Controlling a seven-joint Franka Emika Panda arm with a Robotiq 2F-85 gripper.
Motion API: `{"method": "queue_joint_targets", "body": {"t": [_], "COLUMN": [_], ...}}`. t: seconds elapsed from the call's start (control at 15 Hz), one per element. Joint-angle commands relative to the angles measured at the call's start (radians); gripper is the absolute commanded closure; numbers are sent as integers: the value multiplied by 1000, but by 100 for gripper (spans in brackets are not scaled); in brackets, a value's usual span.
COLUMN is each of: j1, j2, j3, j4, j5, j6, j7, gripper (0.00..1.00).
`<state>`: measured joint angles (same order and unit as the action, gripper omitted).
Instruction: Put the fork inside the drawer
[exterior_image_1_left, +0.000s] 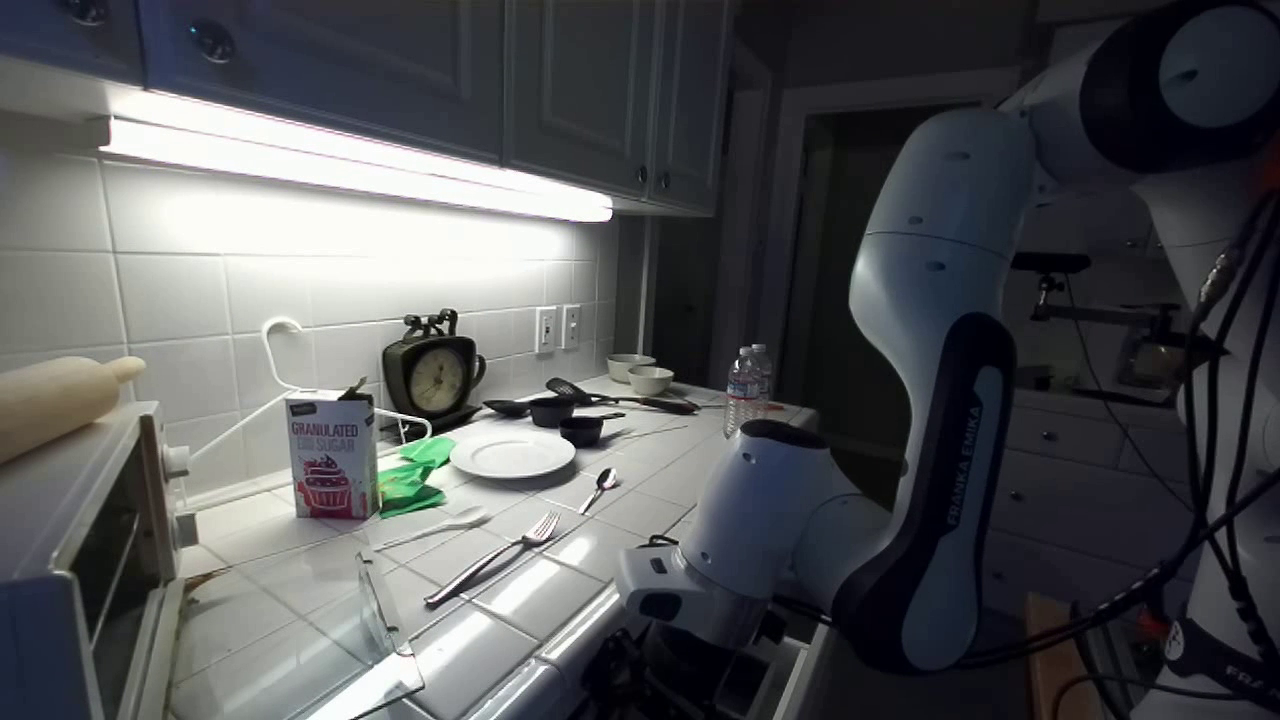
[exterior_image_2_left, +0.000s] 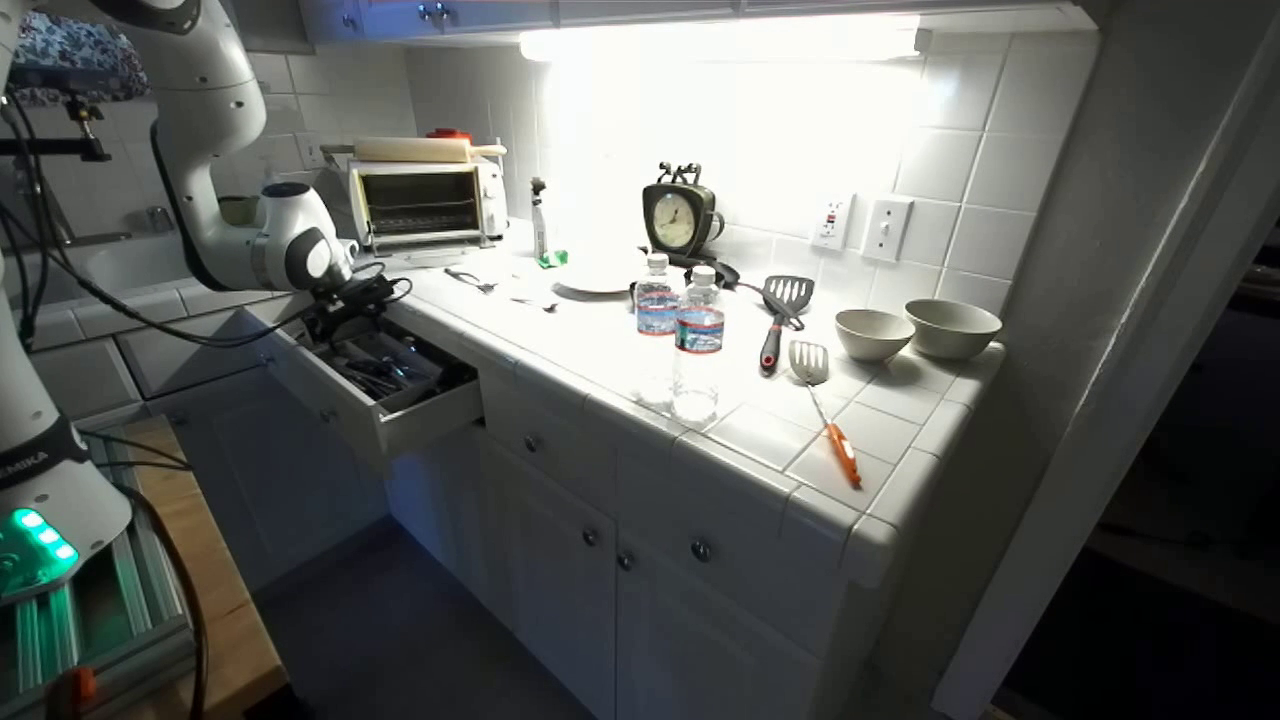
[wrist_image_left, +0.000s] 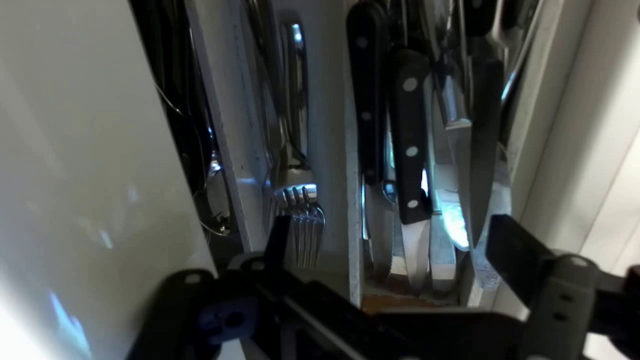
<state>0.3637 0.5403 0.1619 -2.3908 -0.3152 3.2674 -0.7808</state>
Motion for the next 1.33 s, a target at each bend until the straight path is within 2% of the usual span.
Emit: {"method": "queue_joint_targets", "body": {"t": [0.0, 0.2, 0.33, 0.47, 0.67, 1.0, 1.27], "j1": [-51, -43, -47, -79, -131, -134, -140], "j2": [-87, -161, -212, -244, -283, -378, -446], "j3": [34, 20, 18, 62, 127, 104, 125], "j4": [-17, -40, -43, -54, -64, -70, -85], "j5": [-14, -1, 4, 9, 113, 138, 246], "j6": [-40, -70, -138, -200, -251, -375, -473], "j7": [107, 216, 295, 358, 351, 538, 625], "gripper": [0, 0, 0, 0, 0, 0, 0]}}
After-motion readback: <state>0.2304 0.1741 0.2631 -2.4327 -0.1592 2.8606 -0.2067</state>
